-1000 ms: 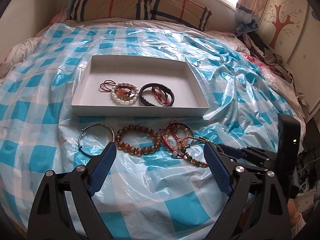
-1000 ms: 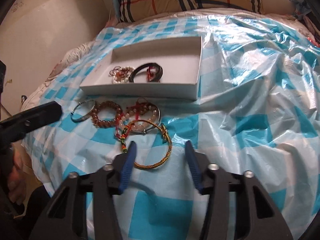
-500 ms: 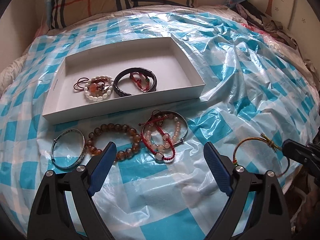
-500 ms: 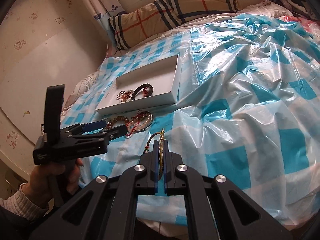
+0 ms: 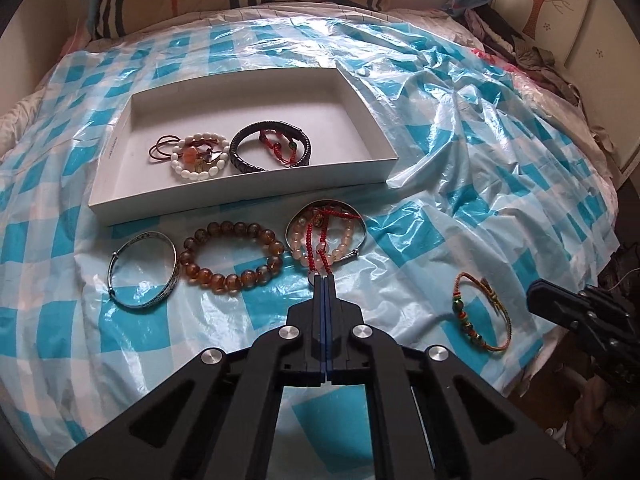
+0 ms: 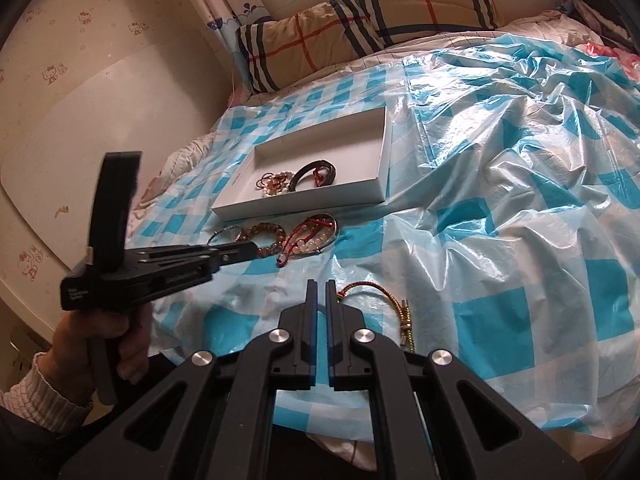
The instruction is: Organize jewelry
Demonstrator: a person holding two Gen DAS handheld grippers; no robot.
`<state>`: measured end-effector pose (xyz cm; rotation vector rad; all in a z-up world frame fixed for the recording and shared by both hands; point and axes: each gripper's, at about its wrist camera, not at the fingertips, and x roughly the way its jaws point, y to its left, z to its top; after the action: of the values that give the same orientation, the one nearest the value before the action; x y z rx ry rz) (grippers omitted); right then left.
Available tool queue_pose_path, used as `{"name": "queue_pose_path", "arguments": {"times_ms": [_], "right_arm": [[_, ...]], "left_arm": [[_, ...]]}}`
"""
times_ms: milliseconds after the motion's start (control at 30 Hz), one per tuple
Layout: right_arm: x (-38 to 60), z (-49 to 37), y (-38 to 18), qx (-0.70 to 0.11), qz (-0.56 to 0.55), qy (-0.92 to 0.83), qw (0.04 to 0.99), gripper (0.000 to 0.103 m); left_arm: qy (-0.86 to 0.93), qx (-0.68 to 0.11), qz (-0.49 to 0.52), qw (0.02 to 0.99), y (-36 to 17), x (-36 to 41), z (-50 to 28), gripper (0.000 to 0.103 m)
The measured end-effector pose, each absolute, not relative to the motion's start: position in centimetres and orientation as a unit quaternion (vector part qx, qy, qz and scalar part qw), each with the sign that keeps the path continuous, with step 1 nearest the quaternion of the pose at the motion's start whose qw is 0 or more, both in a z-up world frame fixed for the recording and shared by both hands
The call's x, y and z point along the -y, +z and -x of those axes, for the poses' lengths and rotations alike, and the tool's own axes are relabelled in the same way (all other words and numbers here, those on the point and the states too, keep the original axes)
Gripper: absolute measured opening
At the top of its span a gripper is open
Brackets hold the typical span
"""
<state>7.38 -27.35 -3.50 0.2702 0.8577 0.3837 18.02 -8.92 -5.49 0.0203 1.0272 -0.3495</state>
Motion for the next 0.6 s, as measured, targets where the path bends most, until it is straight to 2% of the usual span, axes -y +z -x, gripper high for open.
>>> {"name": "queue_pose_path", "arguments": {"times_ms": [33, 67, 100, 167, 233, 300, 333, 367, 400, 433, 467, 500, 600], "right_arm": [[27.2, -7.4, -3.8, -0.417, -0.117, 0.173, 0.885, 0.020], [27.1, -7.4, -4.1, -0.419, -0.103, 0.160, 0.888, 0.059], [26.9, -7.4, -4.4, -0.418, -0.087, 0.147, 0.892, 0.077], [26.5, -7.7, -5.2, -0.429, -0.060, 0.138, 0.891, 0.077], [26.1, -8.1, -6.4, -0.441, -0.044, 0.131, 0.887, 0.077], [25.8, -8.6, -7.9, -0.459, -0.035, 0.130, 0.878, 0.076], [25.7, -8.6, -8.4, -0.461, -0.036, 0.133, 0.877, 0.072], [25.8, -8.6, -8.6, -0.461, -0.040, 0.134, 0.876, 0.052], [25.8, -8.6, -8.6, -0.461, -0.046, 0.138, 0.875, 0.035], [26.0, -8.5, -8.5, -0.461, -0.054, 0.143, 0.874, 0.026], [26.1, -8.4, -8.4, -0.460, -0.062, 0.147, 0.874, 0.015], [26.3, -8.3, -8.1, -0.457, -0.073, 0.154, 0.873, 0.015], [26.8, -7.9, -7.3, -0.452, -0.115, 0.172, 0.868, 0.015]], "left_arm": [[-0.172, -0.490, -0.003, 0.854, -5.4, 8.7, -17.9, 0.000], [-0.175, -0.493, 0.000, 0.852, -5.5, 8.6, -17.8, 0.000], [-0.170, -0.494, 0.000, 0.853, -5.6, 8.6, -18.0, 0.001], [-0.169, -0.499, 0.004, 0.850, -6.2, 8.9, -18.6, 0.002], [-0.161, -0.502, 0.001, 0.850, -6.8, 9.4, -19.5, 0.014], [-0.146, -0.506, -0.013, 0.850, -7.8, 10.2, -20.3, 0.051], [-0.138, -0.508, -0.022, 0.850, -8.3, 10.5, -20.6, 0.052], [-0.139, -0.518, -0.023, 0.844, -8.8, 10.7, -20.9, 0.051], [-0.149, -0.523, -0.017, 0.839, -9.1, 10.8, -21.1, 0.029], [-0.151, -0.525, -0.019, 0.837, -9.1, 10.9, -21.2, 0.011], [-0.157, -0.522, -0.024, 0.838, -9.0, 11.0, -21.0, 0.009], [-0.163, -0.517, -0.030, 0.840, -8.7, 11.1, -20.7, 0.002], [-0.179, -0.504, -0.038, 0.844, -7.4, 11.2, -19.4, 0.001]]}}
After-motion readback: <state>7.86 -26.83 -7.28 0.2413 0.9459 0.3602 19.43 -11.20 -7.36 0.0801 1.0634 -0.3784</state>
